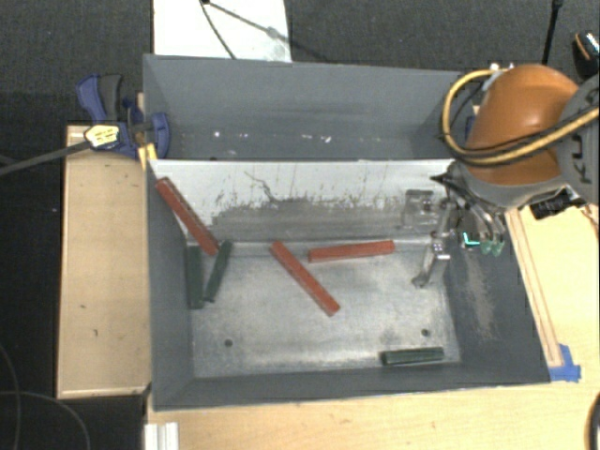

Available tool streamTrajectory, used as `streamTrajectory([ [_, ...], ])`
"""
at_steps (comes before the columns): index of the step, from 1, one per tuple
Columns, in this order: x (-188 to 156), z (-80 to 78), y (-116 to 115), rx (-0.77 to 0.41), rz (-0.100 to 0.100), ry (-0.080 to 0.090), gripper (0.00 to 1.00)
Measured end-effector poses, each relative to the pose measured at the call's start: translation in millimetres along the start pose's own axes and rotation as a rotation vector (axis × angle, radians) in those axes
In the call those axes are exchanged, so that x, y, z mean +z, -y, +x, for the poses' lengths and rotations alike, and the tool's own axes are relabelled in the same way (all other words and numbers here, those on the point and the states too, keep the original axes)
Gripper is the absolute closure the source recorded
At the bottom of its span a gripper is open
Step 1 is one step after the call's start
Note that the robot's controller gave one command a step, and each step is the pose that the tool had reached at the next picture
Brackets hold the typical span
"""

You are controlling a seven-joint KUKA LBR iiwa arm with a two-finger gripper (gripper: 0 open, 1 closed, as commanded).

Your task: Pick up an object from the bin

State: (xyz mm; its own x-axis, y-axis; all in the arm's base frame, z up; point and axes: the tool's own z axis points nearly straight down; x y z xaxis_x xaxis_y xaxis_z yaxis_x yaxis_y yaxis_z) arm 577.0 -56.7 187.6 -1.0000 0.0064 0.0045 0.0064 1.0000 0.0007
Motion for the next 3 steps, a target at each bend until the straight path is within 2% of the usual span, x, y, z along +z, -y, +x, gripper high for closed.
streamTrajectory([
  [1, 112, 1.6, -57, 0.003, -0.002, -0.001, 0.0],
  [2, 117, -2.1, -135, 0.153, -0.004, 0.009, 0.0],
  [3, 115, -4.1, -132, 0.154, -0.002, 0.014, 1.0],
])
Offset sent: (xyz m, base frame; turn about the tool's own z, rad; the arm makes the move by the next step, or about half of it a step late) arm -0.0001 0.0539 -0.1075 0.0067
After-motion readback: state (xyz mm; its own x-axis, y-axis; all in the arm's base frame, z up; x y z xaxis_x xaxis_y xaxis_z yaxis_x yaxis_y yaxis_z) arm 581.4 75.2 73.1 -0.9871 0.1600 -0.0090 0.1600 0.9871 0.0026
